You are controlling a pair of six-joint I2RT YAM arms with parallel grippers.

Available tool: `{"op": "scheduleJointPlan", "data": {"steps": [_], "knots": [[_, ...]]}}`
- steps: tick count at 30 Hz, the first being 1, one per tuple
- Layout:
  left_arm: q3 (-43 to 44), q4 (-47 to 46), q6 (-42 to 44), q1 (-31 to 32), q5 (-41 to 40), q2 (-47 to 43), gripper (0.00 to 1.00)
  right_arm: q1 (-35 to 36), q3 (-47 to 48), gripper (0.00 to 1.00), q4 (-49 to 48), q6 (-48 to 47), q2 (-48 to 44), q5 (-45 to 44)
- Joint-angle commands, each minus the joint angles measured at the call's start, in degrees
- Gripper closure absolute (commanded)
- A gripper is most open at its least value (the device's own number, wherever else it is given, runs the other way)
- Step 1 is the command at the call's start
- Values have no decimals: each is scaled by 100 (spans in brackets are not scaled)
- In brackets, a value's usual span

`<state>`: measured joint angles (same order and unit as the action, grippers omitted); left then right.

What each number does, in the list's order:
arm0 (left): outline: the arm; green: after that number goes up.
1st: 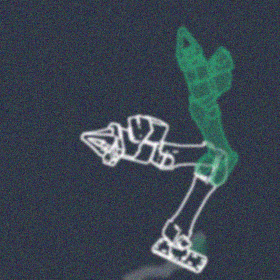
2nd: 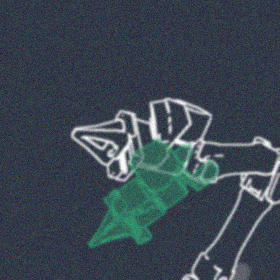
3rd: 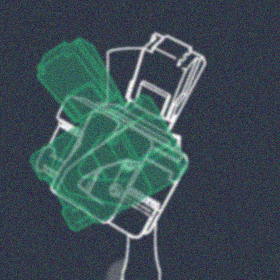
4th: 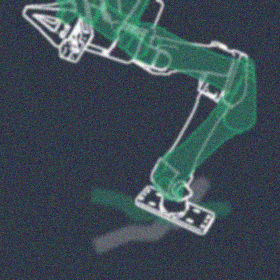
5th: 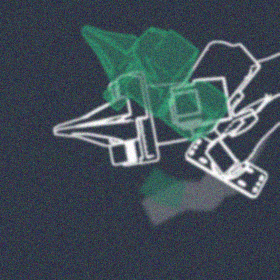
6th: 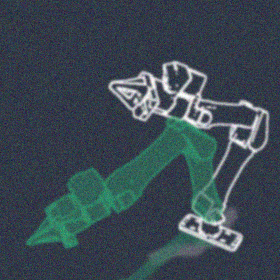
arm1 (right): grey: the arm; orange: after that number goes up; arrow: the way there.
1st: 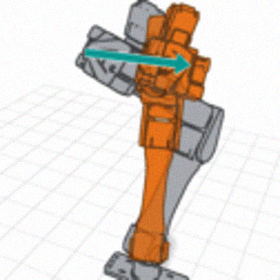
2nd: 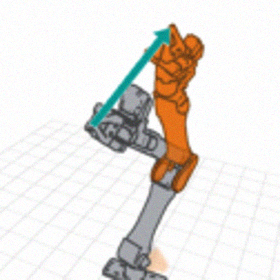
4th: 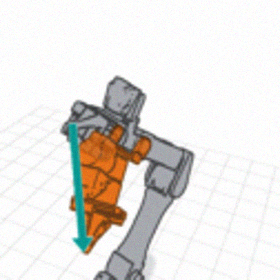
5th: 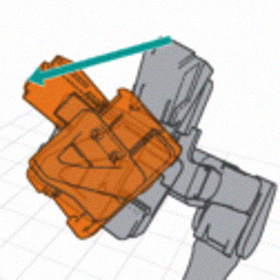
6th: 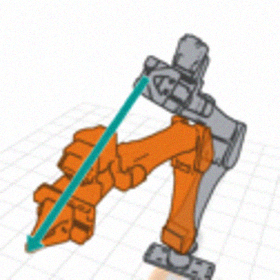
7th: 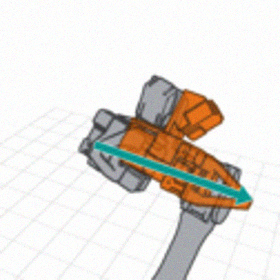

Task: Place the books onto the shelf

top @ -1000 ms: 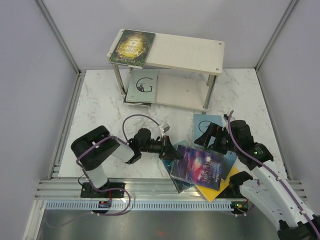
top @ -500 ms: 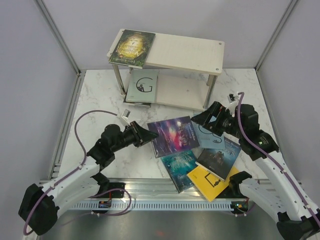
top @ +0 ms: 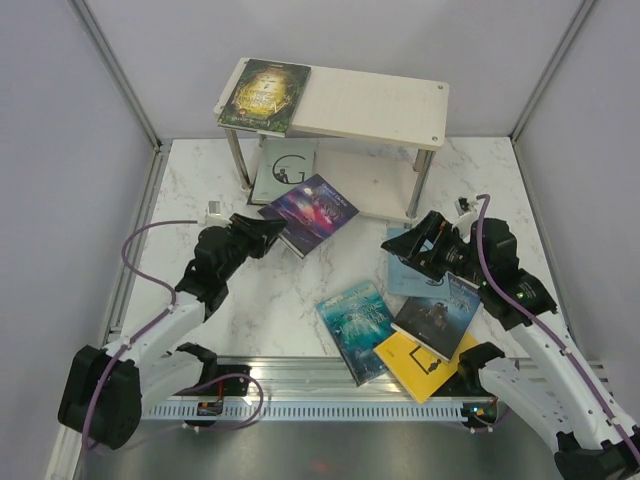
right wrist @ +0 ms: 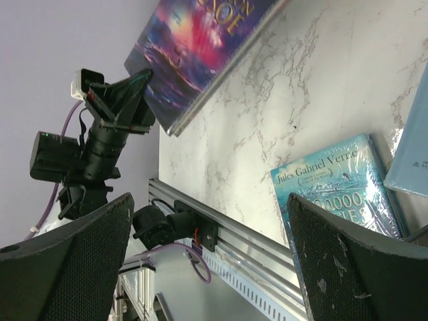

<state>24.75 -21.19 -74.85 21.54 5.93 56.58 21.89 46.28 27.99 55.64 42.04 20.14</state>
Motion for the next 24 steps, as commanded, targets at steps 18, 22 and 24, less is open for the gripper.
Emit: {"op": "scheduleJointPlan", "data": {"steps": [18, 22, 24], "knots": [[1181, -2889, -1831, -282, -3352, 1890, 98, -9, -137, 2, -434, -220, 559, 455], [1497, -2987, -1919, -256, -3564, 2357, 98, -9, -102, 2, -452, -307, 691, 517], [1629, -3048, -1937, -256, -3564, 2489, 98, -9, -84, 2, -461, -325, 761, 535]]}}
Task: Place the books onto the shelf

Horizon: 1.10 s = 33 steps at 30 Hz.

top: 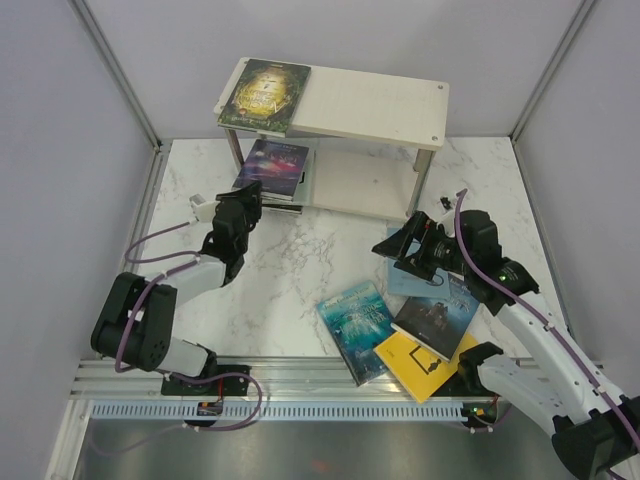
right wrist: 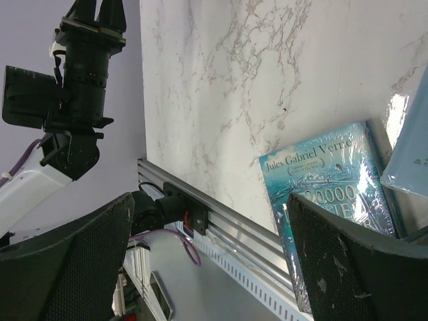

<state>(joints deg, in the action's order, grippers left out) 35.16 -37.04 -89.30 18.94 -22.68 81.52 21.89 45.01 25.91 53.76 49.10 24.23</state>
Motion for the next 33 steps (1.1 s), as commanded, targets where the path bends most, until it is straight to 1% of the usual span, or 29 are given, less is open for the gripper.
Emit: {"op": "scheduleJointPlan", "data": {"steps": [1, 4, 6, 9, 11, 12, 13, 14, 15, 16, 18, 20, 21, 23, 24, 25, 26, 27, 28, 29, 30, 31, 32, 33], "knots": [[624, -1508, -475, 31, -703, 126, 98, -9, 51, 2, -253, -164, 64, 126], [747, -1508, -457, 92, -676, 259, 98, -9, 16, 2, -253, -181, 64, 126], [747, -1255, -501, 110, -738, 242, 98, -9, -45, 2, -253, -181, 82, 135], [738, -869, -667, 119, -765, 181, 93, -9, -107, 2, -253, -199, 91, 135], [756, -587, -782, 119, -703, 128, 83, -18, -159, 2, -262, -208, 73, 126], [747, -377, -800, 119, -686, 119, 76, -9, -168, 2, -262, -208, 65, 126], [756, -279, -817, 119, -625, 110, 59, -9, -195, 2, -262, -208, 64, 117], [756, -182, -852, 119, -598, 119, 51, -9, -238, 2, -271, -199, 56, 108], [738, -42, -931, 119, -545, 128, 40, -9, -247, 2, -262, -182, 38, 108], [712, 3, -975, 110, -449, 154, 25, -9, -274, 2, -279, -164, 21, 100], [624, 4, -1124, 110, -370, 145, 12, -9, -318, 2, -306, -129, -23, 82], [449, -14, -1151, 58, -159, 67, 6, -9, -335, 2, -297, -102, -76, 73], [396, 12, -1082, 22, -62, -160, 1, -9, -344, 2, -297, -102, -102, 73], [351, 677, -889, -188, 455, -494, 0, -9, -362, 2, -280, -85, -181, 73], [404, 1133, -487, -276, 657, -670, 0, -9, -362, 2, -271, -67, -208, 82], [674, 2112, -196, -486, 1077, -1003, 0, -9, -414, 2, -262, -50, -243, 73], [877, 2774, 494, -592, 1273, -1119, 0, -9, -458, 2, -262, -50, -295, 73], [1096, 3338, 875, -689, 1405, -1181, 0, -18, -502, 2, -271, -41, -322, 73], [1568, 3874, 1253, -855, 1589, -1182, 0, -9, -581, 2, -280, -32, -331, 73], [1808, 4802, 2031, -944, 1678, -1130, 0, -9, -616, 2, -271, -41, -348, 73], [2045, 5185, 2317, -1032, 1740, -1033, 0, -9, -634, 2, -297, -49, -340, 73], [2370, 5441, 2599, -1207, 2027, -963, 0, -9, -652, 2, -297, -76, -322, 65], [2486, 5540, 3071, -1287, 2239, -710, 0, -9, -643, 2, -306, -163, -261, 56], [2583, 5558, 3233, -1366, 2685, -533, 0, -9, -626, 2, -306, -207, -226, 56]]}}
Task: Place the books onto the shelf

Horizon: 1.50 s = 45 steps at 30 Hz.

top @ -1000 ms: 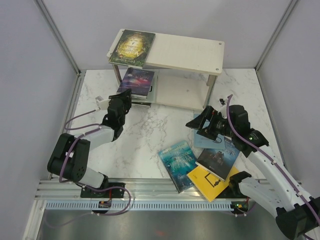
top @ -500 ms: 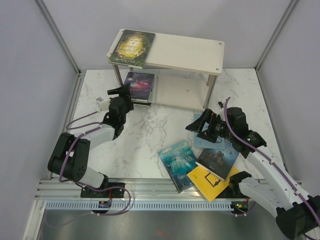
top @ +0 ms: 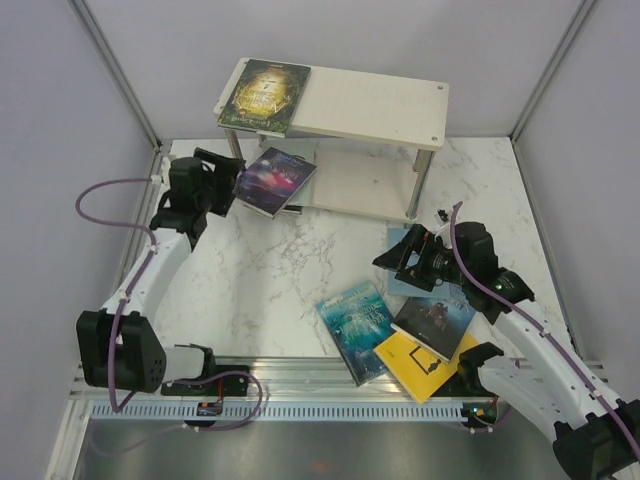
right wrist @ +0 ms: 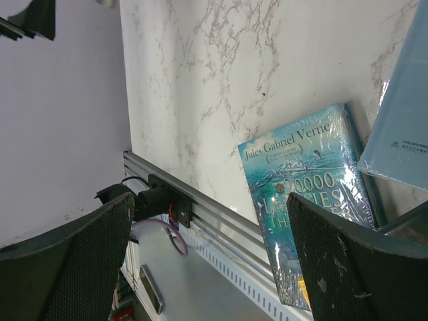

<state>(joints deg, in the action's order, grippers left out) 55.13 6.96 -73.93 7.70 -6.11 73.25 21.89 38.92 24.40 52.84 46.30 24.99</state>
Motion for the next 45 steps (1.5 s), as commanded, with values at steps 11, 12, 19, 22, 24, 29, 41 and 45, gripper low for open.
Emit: {"op": "scheduleJointPlan", "data": {"steps": [11, 12, 19, 22, 24, 29, 41, 45], "knots": [[772, 1677, 1830, -164, 2344, 560, 0, -9, 213, 2, -620, -116, 589, -39], [753, 1677, 1838, -173, 2221, 411, 0, -9, 230, 2, -708, -107, 660, 31], [1604, 2054, 2769, -269, 1912, -276, 0, -9, 529, 2, -929, -283, 1222, 181], [2027, 2519, 3147, -269, 2026, -154, 3, -9, 538, 2, -972, -344, 1381, 181], [1984, 2748, 3279, -269, 2096, -84, 22, -9, 520, 2, -999, -345, 1451, 173], [1097, 2916, 3359, -269, 2342, -320, 69, -9, 590, 2, -1034, -318, 1540, 146], [630, 2951, 3456, -269, 2334, 293, 70, -18, 819, 2, -946, -423, 1847, 287], [814, 3022, 3957, -261, 2237, 1005, 98, -79, 846, 2, -867, -450, 1812, 225]]}}
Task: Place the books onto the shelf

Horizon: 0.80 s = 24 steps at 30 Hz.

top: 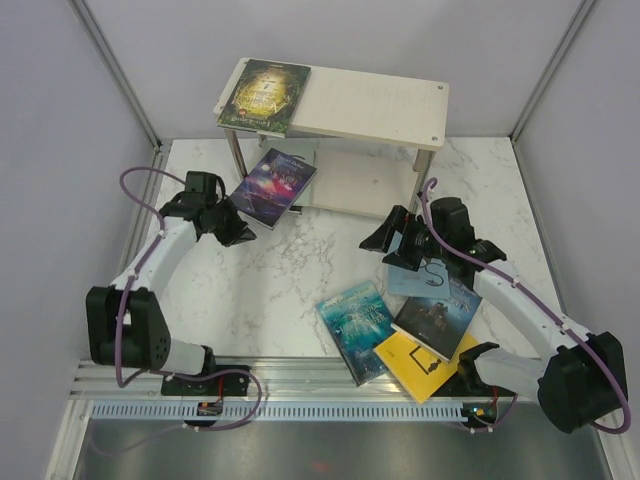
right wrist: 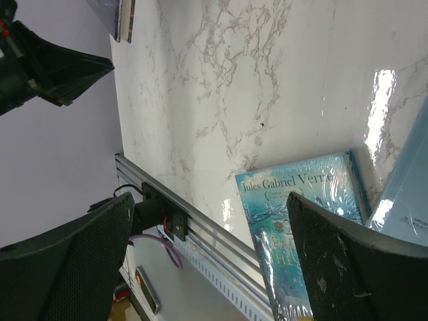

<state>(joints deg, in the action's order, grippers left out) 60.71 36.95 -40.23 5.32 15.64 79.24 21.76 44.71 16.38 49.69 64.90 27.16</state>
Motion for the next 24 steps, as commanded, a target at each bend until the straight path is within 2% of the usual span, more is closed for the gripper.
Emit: {"op": "scheduleJointPlan", "data": {"steps": [1, 8, 24], "knots": [[301, 23, 578, -22, 36, 477, 98, -75, 249, 2, -48, -109, -65, 0], [486, -240, 516, 56, 18, 1058, 98, -154, 82, 2, 67, -126, -197, -9], [1136, -1154, -661, 434, 212, 2086, 98, -304, 135, 2, 76, -258, 119, -9]]}}
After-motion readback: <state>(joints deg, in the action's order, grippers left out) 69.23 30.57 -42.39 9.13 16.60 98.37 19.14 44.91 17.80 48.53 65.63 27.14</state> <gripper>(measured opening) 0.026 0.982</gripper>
